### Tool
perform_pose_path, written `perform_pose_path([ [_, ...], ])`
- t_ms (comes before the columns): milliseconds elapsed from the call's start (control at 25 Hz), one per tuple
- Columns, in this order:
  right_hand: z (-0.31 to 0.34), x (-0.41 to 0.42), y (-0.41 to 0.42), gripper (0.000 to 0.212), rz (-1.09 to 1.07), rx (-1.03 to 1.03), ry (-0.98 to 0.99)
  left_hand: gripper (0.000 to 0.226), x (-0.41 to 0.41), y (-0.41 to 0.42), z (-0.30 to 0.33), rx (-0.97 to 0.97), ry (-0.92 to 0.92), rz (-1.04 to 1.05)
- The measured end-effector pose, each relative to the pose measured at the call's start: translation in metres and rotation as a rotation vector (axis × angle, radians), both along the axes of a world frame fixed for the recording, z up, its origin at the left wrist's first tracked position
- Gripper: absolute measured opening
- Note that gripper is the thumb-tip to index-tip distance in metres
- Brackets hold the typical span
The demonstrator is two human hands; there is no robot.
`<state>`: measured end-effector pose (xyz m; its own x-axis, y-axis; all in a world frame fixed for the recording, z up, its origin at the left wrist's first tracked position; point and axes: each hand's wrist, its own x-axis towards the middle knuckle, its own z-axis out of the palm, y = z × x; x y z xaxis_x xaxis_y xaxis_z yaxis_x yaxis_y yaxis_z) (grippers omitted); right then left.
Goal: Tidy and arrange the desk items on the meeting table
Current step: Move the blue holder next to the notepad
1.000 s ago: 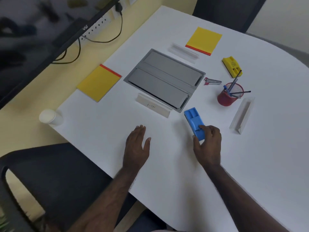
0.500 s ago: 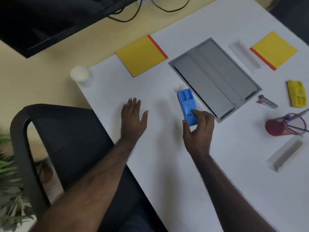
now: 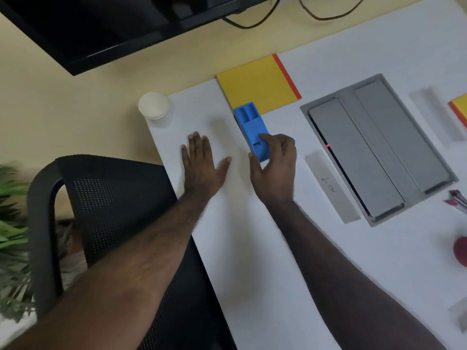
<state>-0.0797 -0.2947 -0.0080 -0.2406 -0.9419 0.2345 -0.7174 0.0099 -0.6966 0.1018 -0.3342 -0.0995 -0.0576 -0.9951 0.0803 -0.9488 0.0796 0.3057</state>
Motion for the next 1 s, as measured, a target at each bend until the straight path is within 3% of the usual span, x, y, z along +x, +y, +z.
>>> perform_pose_path([
  [120,-0.003,0.016,-0.035,0.045,0.023,-0.004,0.021,0.086,-0.002,0.002,-0.006,-0.035,-0.123,0.03],
  [400,-0.013,0.052,-0.098,0.045,0.056,-0.006,0.077,0.085,-0.002,-0.002,-0.011,-0.045,-0.168,0.047],
  [1000,-0.049,0.077,-0.149,0.049,0.109,0.17,0.2,0.087,-0.002,-0.004,-0.014,-0.075,-0.143,0.078],
])
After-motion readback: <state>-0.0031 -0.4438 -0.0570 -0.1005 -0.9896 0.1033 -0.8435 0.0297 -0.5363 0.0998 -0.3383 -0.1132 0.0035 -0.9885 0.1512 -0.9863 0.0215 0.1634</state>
